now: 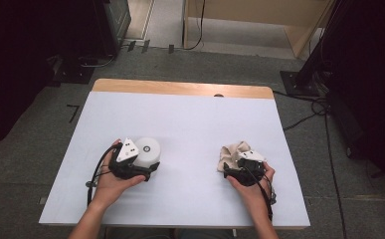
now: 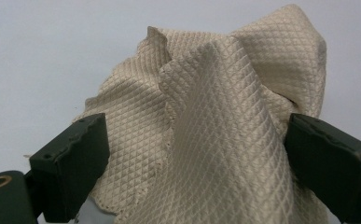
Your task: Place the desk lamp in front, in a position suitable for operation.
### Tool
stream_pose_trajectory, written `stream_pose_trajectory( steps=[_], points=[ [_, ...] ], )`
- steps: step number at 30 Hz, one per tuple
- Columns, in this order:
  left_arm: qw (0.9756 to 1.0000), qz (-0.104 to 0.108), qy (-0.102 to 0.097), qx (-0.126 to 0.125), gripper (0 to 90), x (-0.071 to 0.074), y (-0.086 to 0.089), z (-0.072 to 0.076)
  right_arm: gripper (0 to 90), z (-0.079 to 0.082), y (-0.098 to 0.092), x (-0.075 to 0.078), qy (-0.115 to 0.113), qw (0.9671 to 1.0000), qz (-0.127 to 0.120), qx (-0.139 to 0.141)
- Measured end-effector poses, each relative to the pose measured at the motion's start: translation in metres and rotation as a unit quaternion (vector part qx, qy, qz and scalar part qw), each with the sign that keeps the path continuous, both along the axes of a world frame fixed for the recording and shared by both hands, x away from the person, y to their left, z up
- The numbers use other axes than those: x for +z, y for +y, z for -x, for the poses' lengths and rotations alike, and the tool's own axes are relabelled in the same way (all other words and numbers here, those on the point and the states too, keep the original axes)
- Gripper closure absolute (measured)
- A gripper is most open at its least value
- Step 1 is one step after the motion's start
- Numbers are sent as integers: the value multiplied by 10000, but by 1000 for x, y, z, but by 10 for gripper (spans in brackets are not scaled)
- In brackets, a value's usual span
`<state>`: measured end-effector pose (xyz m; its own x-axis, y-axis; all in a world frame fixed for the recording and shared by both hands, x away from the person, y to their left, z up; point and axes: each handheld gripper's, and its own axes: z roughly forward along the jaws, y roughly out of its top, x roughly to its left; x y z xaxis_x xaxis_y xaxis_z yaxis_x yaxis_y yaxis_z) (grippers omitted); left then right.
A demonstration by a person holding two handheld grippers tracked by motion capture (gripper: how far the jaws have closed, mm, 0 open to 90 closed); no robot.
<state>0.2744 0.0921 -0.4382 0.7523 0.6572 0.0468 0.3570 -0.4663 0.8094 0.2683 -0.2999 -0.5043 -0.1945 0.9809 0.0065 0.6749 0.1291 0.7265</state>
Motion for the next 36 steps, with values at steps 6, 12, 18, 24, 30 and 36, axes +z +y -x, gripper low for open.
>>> stream_pose_trajectory(
  steps=[6, 12, 18, 24, 30, 36],
  points=[
    [9996, -216, 117, -159, 78, 4, 13, 13, 67, 0, 0, 0, 8, 10000, 4, -8],
    [9984, -417, 113, -369, 78, -1, -2, 15, 67, 0, 0, 0, 5, 10000, 6, -4],
    [9988, -342, 22, -349, 76, -3, -15, 12, 67, 0, 0, 0, -10, 10000, 6, -4],
    [9994, 25, -62, -326, 76, -9, -13, 9, 202, 3, 0, 1, -117, 9999, 15, 68],
    [9994, 89, -125, -320, 78, -11, -15, 8, 508, 5, -2, 3, -260, 9997, 10, 19],
    [9995, -7, -129, -288, 80, -10, -18, 8, 762, 2, -10, 5, -223, 9995, 189, 69]
  ],
)
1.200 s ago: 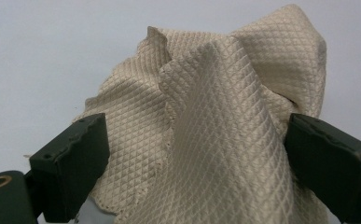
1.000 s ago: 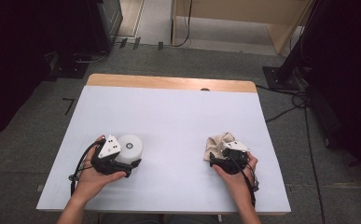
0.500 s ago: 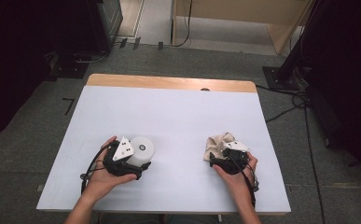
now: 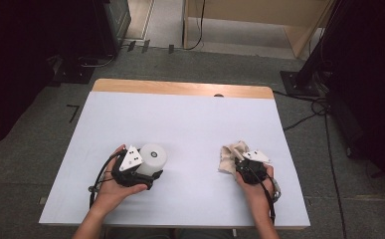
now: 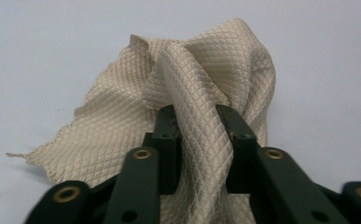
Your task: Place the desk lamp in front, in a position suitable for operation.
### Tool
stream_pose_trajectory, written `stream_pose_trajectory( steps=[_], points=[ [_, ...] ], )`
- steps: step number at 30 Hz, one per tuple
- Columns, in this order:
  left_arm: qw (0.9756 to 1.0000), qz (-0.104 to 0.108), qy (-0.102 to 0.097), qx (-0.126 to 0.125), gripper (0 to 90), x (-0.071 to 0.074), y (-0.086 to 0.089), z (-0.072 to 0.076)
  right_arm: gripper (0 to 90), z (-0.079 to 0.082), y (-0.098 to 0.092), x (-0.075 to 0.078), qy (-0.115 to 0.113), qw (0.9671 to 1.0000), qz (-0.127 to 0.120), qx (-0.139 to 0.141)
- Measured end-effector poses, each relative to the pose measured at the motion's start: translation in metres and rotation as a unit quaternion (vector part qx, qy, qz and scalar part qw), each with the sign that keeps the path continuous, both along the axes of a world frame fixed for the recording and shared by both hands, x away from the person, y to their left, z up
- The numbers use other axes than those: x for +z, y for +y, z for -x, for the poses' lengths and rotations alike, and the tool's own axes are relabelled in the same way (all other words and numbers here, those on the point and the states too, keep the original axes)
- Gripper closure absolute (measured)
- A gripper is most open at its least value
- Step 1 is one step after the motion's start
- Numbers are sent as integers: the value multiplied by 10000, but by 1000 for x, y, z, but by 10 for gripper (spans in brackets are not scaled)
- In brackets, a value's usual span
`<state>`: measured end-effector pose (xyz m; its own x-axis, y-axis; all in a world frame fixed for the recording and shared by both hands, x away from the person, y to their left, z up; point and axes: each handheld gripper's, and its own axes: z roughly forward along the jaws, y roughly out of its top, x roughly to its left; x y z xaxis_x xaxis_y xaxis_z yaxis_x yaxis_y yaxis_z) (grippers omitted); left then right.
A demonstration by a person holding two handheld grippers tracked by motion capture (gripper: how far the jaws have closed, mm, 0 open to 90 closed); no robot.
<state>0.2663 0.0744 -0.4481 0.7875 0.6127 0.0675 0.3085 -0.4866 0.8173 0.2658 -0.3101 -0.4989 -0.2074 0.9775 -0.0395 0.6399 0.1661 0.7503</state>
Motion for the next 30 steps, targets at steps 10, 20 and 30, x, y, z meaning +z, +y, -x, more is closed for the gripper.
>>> stream_pose_trajectory(
  steps=[10, 20, 30],
  points=[
    [9999, 75, -79, -2, 80, -2, 0, 1, 438, -6, 0, 8, 148, 9995, -238, 137],
    [9998, 205, -17, 24, 80, -4, 7, 1, 5, -4, 24, 11, 256, 9993, -265, 108],
    [9993, 351, 95, 30, 81, -5, 12, -1, 0, -5, 40, 0, 273, 9993, 184, -163]
  ],
)
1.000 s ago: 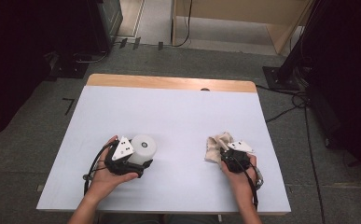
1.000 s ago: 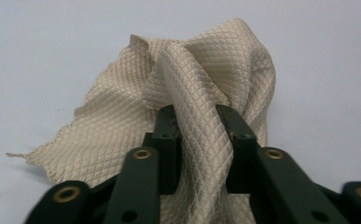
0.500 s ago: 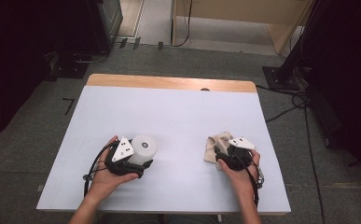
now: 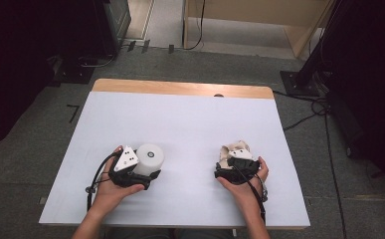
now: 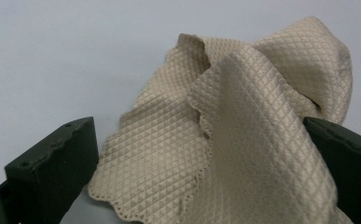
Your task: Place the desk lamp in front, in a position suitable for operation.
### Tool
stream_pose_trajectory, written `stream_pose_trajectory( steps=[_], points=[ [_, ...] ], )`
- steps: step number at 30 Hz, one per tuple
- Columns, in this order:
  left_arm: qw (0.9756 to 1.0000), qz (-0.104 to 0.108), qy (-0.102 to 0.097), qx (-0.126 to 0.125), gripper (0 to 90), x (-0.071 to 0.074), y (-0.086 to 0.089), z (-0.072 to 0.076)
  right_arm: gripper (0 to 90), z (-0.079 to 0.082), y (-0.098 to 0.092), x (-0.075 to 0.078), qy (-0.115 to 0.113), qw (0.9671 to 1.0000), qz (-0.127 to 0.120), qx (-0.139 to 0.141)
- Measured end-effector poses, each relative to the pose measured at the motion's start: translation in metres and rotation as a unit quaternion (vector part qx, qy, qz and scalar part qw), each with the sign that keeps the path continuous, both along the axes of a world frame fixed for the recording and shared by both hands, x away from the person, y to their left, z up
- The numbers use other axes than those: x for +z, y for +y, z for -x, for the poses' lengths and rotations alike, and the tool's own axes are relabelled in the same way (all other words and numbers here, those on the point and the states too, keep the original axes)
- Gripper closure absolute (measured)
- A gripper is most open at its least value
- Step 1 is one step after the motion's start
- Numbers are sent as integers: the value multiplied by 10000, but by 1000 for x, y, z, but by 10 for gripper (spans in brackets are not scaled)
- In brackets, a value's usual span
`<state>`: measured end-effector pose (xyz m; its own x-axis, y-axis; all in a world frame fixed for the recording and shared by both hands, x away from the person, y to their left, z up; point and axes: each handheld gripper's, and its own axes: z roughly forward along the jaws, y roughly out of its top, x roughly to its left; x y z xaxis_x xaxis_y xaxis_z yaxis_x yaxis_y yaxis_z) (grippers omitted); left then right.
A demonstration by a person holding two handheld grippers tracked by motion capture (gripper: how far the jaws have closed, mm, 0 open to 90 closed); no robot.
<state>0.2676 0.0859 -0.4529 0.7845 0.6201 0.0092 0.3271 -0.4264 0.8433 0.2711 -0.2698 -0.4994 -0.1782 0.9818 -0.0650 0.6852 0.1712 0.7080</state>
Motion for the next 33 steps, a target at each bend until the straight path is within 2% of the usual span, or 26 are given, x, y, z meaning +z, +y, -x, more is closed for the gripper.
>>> stream_pose_trajectory(
  steps=[3, 9, 13, 14, 17, 19, 22, 25, 27, 28, 31, 33],
  points=[
    [10000, 32, 19, 7, 81, 0, 1, 0, 0, 0, 3, -1, -3, 9999, 28, 98],
    [10000, 51, 43, 2, 81, 0, 2, -1, 8, 1, 0, -1, -54, 9999, 122, 85],
    [10000, 73, 61, 9, 81, 0, 3, -1, 165, 2, -9, 1, -126, 9998, 102, -151],
    [10000, 72, 62, 9, 81, -1, 3, -1, 235, 2, -13, 1, -142, 9997, 73, -178],
    [10000, 77, 43, 2, 81, -1, 3, -1, 439, 2, -21, 2, -126, 9997, -214, -55],
    [9999, 95, 46, 1, 81, -1, 3, -1, 559, 3, -24, 2, -195, 9997, -103, -100],
    [9999, 122, 57, -3, 81, -1, 3, -2, 714, 3, -30, 2, -266, 9995, -67, -180],
    [9999, 111, 54, 15, 81, -1, 3, -1, 781, 4, -36, 4, -303, 9990, -238, -211],
    [10000, 76, 36, 21, 81, -1, 1, -1, 792, 6, -37, 9, -465, 9982, -292, -231],
    [10000, 76, 30, 28, 81, -1, 1, -1, 794, 7, -36, 13, -545, 9975, -397, -194],
    [9999, 58, 88, -84, 82, 1, -3, -1, 795, 12, -28, 29, -797, 9948, -626, 94],
    [9999, -10, 57, -114, 83, 2, -7, 1, 795, 16, -18, 42, -953, 9918, -789, 307]
  ],
)
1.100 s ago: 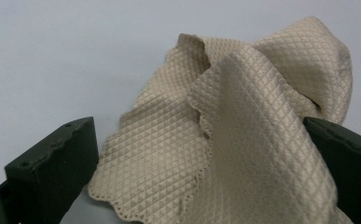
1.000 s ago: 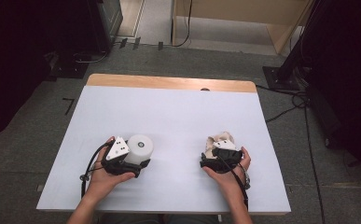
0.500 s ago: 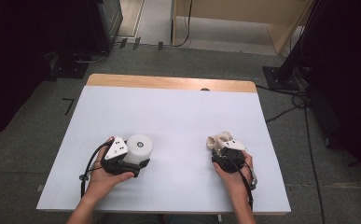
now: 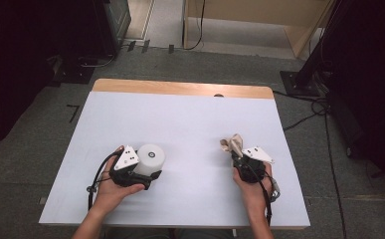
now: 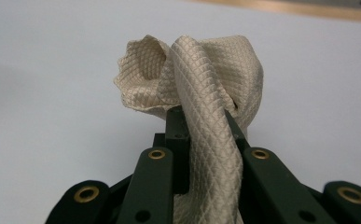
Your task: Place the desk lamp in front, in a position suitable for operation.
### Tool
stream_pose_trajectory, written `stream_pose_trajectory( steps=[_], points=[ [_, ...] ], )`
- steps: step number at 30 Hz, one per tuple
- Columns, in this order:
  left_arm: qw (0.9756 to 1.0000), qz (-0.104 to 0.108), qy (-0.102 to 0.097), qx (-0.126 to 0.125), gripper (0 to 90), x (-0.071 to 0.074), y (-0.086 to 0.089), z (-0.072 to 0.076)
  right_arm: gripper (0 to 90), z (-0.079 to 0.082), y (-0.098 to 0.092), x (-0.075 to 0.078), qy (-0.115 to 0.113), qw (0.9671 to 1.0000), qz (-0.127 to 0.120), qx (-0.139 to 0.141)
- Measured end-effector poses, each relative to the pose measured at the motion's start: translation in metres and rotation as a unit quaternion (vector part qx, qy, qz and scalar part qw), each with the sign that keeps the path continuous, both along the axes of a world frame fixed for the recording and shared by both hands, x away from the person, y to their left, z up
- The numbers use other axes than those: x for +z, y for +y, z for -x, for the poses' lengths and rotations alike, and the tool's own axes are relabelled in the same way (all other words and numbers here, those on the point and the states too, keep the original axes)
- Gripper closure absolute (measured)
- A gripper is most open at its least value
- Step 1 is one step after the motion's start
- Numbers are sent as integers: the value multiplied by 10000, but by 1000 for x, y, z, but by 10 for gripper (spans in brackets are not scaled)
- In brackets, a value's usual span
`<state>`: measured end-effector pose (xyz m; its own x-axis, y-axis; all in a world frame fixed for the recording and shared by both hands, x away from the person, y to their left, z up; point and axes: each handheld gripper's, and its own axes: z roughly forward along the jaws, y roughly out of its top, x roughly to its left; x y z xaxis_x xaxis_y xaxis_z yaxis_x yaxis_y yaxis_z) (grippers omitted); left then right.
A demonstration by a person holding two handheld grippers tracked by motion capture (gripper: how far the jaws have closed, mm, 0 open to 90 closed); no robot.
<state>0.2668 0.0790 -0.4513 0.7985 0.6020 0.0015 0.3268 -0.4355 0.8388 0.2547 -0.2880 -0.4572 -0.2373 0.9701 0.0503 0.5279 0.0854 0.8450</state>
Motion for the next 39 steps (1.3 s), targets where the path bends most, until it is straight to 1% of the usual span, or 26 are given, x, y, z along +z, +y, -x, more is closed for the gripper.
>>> stream_pose_trajectory(
  steps=[2, 3, 5, 6, 9, 13, 16, 17, 18, 19, 21, 23, 25, 26, 28, 29, 30, 32, 33, 35, 37, 39],
  points=[
    [9999, -81, -22, -104, 84, 1, -6, 2, 795, 5, 10, 12, -155, 9995, -95, 242],
    [9998, -108, -17, -175, 84, 1, -9, 3, 795, 7, 15, 18, -214, 9989, -174, 391],
    [9994, -161, 4, -312, 84, 2, -15, 6, 795, 12, 27, 29, -325, 9972, -238, 634],
    [9992, -174, 5, -371, 85, 3, -19, 7, 795, 16, 33, 35, -358, 9961, -334, 736],
    [9983, -202, 22, -539, 85, 3, -27, 11, 794, 25, 49, 50, -438, 9905, -598, 1161],
    [9972, -198, 47, -719, 85, 3, -37, 15, 793, 39, 72, 67, -567, 9807, -897, 1645],
    [9962, -263, 29, -824, 85, 4, -44, 18, 792, 46, 88, 73, -486, 9723, -1137, 1985],
    [9959, -292, 26, -859, 85, 5, -46, 19, 792, 47, 93, 73, -472, 9699, -1160, 2089],
    [9956, -319, 25, -882, 85, 5, -47, 20, 792, 48, 98, 73, -445, 9680, -1178, 2172],
    [9955, -334, -2, -882, 85, 6, -49, 21, 791, 48, 102, 71, -403, 9668, -1174, 2232],
    [9959, -334, -107, -835, 85, 7, -51, 24, 791, 47, 109, 67, -319, 9664, -1153, 2273],
    [9959, -279, -100, -853, 85, 10, -51, 25, 791, 45, 112, 61, -264, 9665, -1167, 2269],
    [9958, -346, -111, -846, 85, 9, -52, 25, 791, 45, 113, 55, -242, 9670, -1187, 2239],
    [9957, -397, -91, -834, 85, 6, -53, 24, 791, 44, 114, 53, -253, 9679, -1178, 2204],
    [9961, -311, -84, -816, 85, 4, -52, 23, 790, 43, 115, 48, -197, 9695, -1116, 2172],
    [9962, -299, -86, -810, 84, 3, -52, 23, 790, 43, 114, 46, -229, 9691, -1203, 2140],
    [9964, -285, -90, -795, 84, 3, -52, 23, 790, 42, 113, 45, -236, 9688, -1250, 2127],
    [9968, -245, -101, -758, 83, 2, -54, 23, 790, 41, 112, 44, -234, 9697, -1226, 2098],
    [9969, -242, -106, -747, 83, 2, -54, 23, 790, 41, 111, 44, -223, 9697, -1241, 2092],
    [9968, -268, -119, -740, 83, 3, -55, 24, 790, 40, 109, 43, -209, 9702, -1271, 2053],
    [9968, -297, -136, -733, 83, 3, -56, 24, 790, 39, 106, 43, -171, 9699, -1307, 2047],
    [9968, -286, -104, -743, 84, 4, -57, 25, 790, 38, 105, 43, -163, 9707, -1286, 2022]
  ],
)
